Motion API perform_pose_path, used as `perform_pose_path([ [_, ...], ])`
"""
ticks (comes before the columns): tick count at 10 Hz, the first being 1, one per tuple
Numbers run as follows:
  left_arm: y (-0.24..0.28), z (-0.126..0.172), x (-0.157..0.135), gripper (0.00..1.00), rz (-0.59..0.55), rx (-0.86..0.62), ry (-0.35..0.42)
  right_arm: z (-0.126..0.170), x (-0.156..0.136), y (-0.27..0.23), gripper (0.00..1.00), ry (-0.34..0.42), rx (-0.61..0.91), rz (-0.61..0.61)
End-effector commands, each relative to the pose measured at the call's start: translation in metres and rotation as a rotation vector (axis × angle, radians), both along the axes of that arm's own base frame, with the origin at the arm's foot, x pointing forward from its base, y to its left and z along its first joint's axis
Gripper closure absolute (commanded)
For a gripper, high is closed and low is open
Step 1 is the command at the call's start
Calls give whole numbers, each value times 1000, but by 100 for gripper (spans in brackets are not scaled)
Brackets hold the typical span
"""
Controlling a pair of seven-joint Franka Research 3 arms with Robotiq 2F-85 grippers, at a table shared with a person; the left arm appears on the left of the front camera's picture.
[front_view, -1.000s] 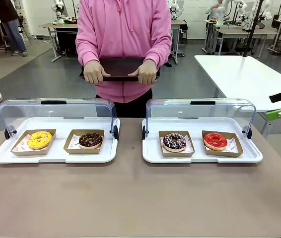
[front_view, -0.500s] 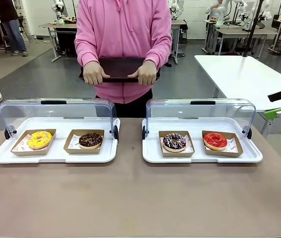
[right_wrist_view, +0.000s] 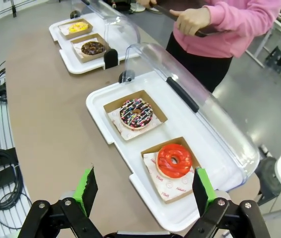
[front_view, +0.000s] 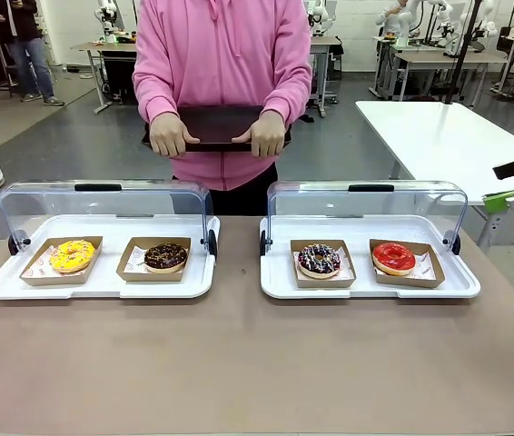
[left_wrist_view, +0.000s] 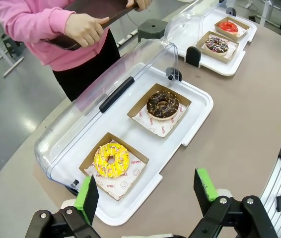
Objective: Provide the desired donut to the person.
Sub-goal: Pick up and lift the Paper togo box containing the Donut pointed at by the person.
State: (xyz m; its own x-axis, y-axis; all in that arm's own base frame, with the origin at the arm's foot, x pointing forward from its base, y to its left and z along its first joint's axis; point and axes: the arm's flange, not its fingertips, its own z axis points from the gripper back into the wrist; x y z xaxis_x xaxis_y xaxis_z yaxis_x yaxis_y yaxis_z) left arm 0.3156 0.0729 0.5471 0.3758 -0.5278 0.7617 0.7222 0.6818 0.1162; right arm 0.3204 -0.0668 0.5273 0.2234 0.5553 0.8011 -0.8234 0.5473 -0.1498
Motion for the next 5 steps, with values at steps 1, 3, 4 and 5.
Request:
perform_pose_path([
  [1,-1,-1,-1,0,-5,-1,10,-2,-1,1,0,14,-1,12],
  [3,-1,-1,-1,0,-5,-1,10,-2,-1,1,0,14,-1,12],
  [4,-1,-1,-1,0,-5,-1,10,-2,-1,1,0,14,-1,12],
  [5,-1,-1,-1,0,-5,-1,10,-2,-1,1,0,14,-1,12],
])
